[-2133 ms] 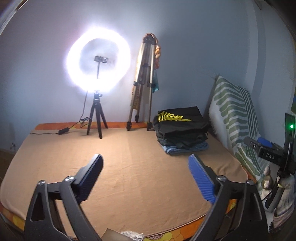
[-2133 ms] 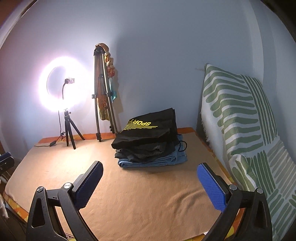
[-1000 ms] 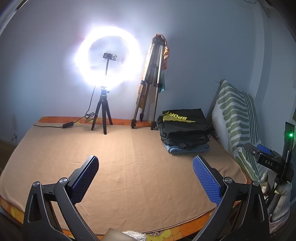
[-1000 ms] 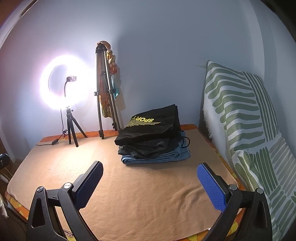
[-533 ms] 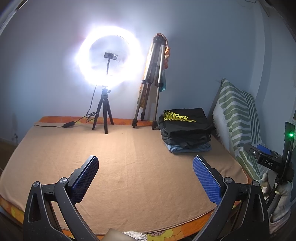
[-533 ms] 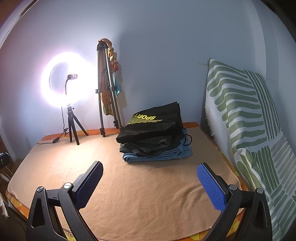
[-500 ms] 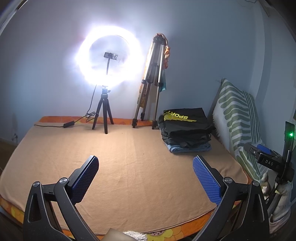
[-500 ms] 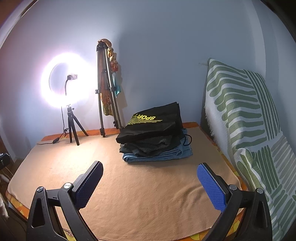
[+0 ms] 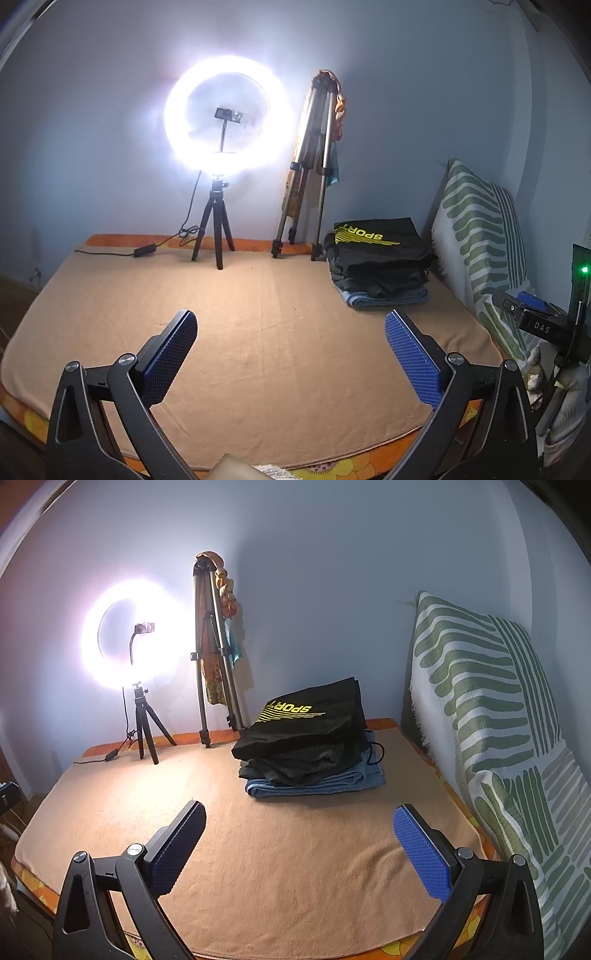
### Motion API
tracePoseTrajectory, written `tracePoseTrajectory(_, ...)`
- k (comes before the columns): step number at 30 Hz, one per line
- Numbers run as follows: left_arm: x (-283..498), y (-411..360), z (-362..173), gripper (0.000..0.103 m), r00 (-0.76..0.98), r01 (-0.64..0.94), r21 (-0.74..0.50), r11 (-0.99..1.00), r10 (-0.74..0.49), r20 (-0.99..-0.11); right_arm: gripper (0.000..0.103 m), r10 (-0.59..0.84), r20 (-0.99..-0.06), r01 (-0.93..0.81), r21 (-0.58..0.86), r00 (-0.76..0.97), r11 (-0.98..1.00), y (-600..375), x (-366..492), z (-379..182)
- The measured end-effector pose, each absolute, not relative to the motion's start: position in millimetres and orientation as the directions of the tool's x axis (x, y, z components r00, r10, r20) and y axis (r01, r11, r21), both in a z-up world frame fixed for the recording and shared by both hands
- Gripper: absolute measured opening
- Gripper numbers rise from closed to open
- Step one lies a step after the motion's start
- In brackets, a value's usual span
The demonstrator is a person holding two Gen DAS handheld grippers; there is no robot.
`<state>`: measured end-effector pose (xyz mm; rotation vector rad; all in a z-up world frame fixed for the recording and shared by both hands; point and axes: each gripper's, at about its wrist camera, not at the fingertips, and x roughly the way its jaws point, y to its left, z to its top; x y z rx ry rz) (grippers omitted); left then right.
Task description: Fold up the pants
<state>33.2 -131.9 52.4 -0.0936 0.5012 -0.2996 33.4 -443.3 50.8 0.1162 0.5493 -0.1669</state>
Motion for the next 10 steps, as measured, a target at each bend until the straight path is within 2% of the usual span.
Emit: tracePoseTrajectory(10, 38.2, -127.4, 47.2, 0.101, 0.827, 0.26, -0.194, 0.946, -0.322, -0.46, 0.103, -0.118, -0.535, 0.186, 0.073, 0.837, 0.98, -443.8, 35.6, 48.2)
